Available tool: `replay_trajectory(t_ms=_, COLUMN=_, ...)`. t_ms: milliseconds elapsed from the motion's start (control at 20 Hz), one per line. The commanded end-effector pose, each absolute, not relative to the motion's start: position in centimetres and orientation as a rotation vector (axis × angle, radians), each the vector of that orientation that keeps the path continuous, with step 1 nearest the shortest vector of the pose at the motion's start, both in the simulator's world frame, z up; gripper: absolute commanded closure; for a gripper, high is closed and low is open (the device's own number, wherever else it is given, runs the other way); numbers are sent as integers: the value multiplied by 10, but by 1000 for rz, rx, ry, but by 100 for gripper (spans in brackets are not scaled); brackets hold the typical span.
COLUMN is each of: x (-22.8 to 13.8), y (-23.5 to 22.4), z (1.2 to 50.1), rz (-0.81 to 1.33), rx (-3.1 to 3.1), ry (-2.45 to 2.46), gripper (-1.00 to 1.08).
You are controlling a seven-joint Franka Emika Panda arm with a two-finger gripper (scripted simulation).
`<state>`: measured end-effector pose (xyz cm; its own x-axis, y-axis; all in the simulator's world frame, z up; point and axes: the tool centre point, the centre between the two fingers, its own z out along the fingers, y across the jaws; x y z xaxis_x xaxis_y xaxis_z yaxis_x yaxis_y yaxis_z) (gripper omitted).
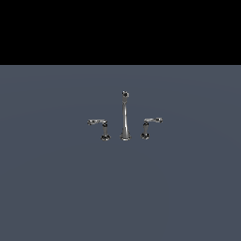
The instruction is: Turn on the faucet by rotating a designated handle.
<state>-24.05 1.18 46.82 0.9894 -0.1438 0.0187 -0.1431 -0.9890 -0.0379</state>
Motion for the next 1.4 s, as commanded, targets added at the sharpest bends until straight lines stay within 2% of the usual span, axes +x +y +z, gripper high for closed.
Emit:
replay_trajectory(t_ms=0, x=-236, y=19, z=458, rz=-32, rx=-3093, ry=282, gripper=108)
replay_trajectory(t_ms=1350, x=-134, y=109, z=305, rz=-16, rx=-2907, ry=1111, gripper=108)
